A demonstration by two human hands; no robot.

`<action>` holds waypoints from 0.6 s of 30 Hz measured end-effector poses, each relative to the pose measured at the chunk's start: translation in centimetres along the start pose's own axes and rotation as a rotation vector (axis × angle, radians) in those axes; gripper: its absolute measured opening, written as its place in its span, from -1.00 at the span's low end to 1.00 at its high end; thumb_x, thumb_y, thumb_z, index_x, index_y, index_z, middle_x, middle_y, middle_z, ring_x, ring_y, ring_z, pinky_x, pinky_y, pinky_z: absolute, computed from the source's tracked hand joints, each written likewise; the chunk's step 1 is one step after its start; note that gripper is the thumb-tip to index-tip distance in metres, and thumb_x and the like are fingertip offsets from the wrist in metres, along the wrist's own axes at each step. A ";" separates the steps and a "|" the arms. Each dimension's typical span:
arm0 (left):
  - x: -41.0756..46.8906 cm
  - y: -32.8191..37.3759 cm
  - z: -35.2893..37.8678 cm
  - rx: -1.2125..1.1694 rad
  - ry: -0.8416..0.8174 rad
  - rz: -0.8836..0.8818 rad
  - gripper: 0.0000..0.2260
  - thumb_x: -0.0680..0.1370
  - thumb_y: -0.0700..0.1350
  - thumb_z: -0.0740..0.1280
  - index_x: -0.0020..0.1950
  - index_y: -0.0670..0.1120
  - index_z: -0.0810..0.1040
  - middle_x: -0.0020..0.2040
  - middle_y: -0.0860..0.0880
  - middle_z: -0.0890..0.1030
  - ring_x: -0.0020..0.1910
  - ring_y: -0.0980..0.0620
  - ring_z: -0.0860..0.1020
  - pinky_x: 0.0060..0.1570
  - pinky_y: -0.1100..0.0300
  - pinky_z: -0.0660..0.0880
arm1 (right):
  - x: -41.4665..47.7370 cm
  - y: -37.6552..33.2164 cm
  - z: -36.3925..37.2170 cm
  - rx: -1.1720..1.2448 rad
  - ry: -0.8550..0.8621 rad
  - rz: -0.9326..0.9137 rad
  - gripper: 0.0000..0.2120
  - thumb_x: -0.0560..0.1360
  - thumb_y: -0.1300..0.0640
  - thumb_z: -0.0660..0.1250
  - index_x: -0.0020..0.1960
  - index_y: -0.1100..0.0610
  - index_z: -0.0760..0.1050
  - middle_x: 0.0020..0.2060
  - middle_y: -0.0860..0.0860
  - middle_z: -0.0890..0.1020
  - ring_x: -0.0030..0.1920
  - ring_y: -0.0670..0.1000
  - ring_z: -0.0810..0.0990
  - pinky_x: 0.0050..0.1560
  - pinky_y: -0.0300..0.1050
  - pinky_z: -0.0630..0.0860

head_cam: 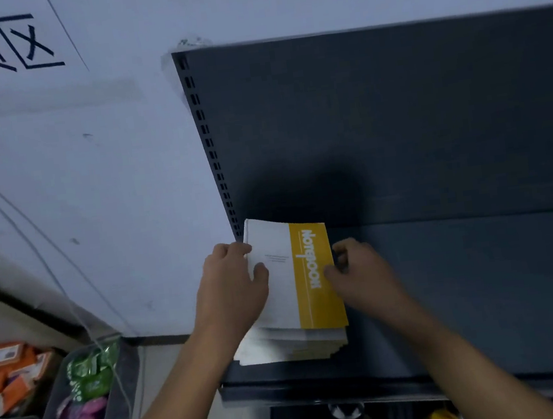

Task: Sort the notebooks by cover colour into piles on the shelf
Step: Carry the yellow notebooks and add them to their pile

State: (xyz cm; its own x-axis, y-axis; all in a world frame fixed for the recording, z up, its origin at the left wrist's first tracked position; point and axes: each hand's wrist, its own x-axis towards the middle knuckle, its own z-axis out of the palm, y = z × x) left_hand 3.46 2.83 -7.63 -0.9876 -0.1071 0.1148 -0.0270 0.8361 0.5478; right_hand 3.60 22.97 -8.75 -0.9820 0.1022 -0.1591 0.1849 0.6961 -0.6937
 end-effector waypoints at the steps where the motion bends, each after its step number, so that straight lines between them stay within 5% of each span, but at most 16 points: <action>1: 0.2 -0.3 0.0 -0.017 -0.020 0.005 -0.65 0.60 -0.05 0.31 0.37 -0.10 0.52 0.28 -0.05 0.52 0.22 -0.02 0.51 0.09 0.16 0.45 | 0.1 -0.3 0.4 0.015 0.010 0.023 -0.68 0.58 0.04 0.34 0.30 0.06 0.44 0.08 -0.03 0.46 0.06 -0.01 0.52 0.09 -0.08 0.50; 4: 0.6 -0.6 -0.1 -0.036 -0.035 0.024 -0.72 0.60 -0.08 0.30 0.29 -0.12 0.55 0.16 -0.06 0.56 0.05 -0.01 0.53 -0.04 0.19 0.39 | 0.7 -1.1 1.1 0.089 0.004 0.067 -0.66 0.60 0.05 0.32 0.34 0.09 0.41 0.09 0.00 0.49 0.10 0.04 0.54 0.08 -0.09 0.47; 8: 1.0 -0.8 -0.1 0.011 -0.065 0.068 -0.75 0.62 -0.07 0.27 0.27 -0.10 0.52 0.11 -0.04 0.58 -0.04 0.08 0.45 -0.07 0.23 0.35 | 1.0 -1.6 2.0 0.116 0.023 0.077 -0.84 0.60 0.05 0.30 0.16 0.06 0.48 0.03 -0.01 0.63 -0.03 -0.01 0.60 -0.05 -0.06 0.54; 12: 1.3 -0.5 0.3 0.079 -0.033 0.049 -0.74 0.62 -0.06 0.26 0.27 -0.12 0.51 0.05 -0.04 0.59 -0.11 0.07 0.45 -0.12 0.22 0.34 | 0.8 -2.1 2.7 -0.021 0.082 0.036 -0.76 0.62 0.06 0.29 0.20 0.18 0.50 -0.05 0.01 0.59 -0.07 0.03 0.56 -0.12 -0.10 0.45; 18: 0.5 0.3 0.6 0.165 -0.017 -0.023 -0.81 0.62 0.02 0.24 0.08 -0.08 0.48 -0.04 -0.01 0.52 -0.16 0.03 0.51 -0.23 0.20 0.38 | -0.1 -1.4 3.0 -0.097 0.103 0.052 -0.82 0.57 0.03 0.28 -0.14 0.11 0.46 -0.22 0.04 0.60 -0.21 0.07 0.61 -0.21 0.05 0.59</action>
State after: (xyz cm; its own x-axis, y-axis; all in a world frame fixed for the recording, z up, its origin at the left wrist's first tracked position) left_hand 2.85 3.32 -7.88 -0.9888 -0.1194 0.0891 -0.0734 0.9109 0.4062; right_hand 3.51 19.86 -9.85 -0.9710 0.2089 -0.1166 0.2358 0.7527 -0.6147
